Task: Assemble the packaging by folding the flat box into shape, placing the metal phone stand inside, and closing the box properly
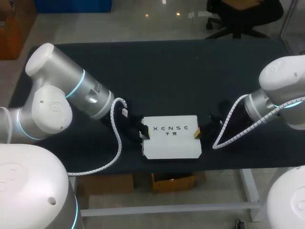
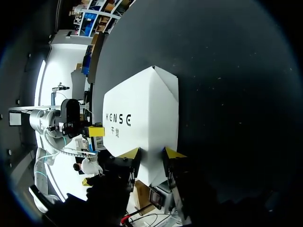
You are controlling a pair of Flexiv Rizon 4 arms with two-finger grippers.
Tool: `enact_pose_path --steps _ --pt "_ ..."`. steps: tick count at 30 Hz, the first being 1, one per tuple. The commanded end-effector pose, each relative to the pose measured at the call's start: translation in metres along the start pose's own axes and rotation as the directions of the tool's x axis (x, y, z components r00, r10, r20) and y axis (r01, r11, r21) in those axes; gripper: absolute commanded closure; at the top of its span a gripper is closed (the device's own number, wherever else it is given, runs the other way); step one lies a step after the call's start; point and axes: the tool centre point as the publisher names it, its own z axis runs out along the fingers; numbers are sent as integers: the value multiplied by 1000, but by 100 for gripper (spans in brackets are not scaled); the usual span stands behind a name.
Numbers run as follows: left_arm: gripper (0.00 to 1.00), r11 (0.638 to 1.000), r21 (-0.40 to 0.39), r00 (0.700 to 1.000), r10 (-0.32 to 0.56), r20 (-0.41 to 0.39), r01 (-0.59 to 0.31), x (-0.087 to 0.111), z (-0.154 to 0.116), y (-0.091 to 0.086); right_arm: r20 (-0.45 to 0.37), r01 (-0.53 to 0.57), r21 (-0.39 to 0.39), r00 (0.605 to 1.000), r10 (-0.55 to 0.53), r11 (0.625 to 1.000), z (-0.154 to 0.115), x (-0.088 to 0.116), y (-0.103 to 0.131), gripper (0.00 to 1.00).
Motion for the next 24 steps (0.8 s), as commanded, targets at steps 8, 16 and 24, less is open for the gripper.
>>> enact_pose_path --steps 8,16,24 --pt "61 1000 11 1000 11 -4 -11 0 10 -3 -5 5 6 1000 -5 1000 6 -3 3 66" --pt "59 999 26 1000 22 -19 -22 0 9 -3 -11 19 14 1000 -19 1000 11 -2 5 62" --pt "60 999 26 999 25 -36 -25 1 10 -3 -22 30 15 999 -30 999 12 1 2 63"
